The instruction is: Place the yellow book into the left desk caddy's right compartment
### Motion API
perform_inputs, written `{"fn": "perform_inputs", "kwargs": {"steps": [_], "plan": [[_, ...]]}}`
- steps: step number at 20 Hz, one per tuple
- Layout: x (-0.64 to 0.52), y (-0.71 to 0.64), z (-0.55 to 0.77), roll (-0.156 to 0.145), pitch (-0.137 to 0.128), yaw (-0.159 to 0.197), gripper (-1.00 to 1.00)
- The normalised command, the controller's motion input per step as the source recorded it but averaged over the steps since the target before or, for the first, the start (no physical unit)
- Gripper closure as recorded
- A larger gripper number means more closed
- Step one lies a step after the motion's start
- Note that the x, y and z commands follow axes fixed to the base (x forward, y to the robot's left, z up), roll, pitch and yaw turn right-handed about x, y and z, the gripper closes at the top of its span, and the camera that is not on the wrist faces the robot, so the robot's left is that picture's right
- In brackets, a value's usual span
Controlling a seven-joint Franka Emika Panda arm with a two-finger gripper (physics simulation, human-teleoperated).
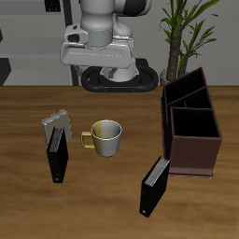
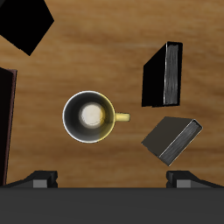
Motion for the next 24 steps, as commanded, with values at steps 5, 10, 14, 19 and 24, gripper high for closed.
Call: {"fn": "perform_inputs", "kwargs": {"steps": [5,10,14,19,24], "plan": [[-0.09,-0.60,-0.06,-0.068,-0.013,-0.023,-1.00],[-0.09,-0.48,0.03,-0.065,-0.037,-0.041,-1.00],[-0.09,-0.29,-0.10,-0.046,-0.016,-0.040,-1.00],[-0.04,-0.24,-0.25,-0.025,0.001,-0.034,-1.00],[0.03,-0.21,-0.41,-0.031,0.017,-0.029,-1.00]]}}
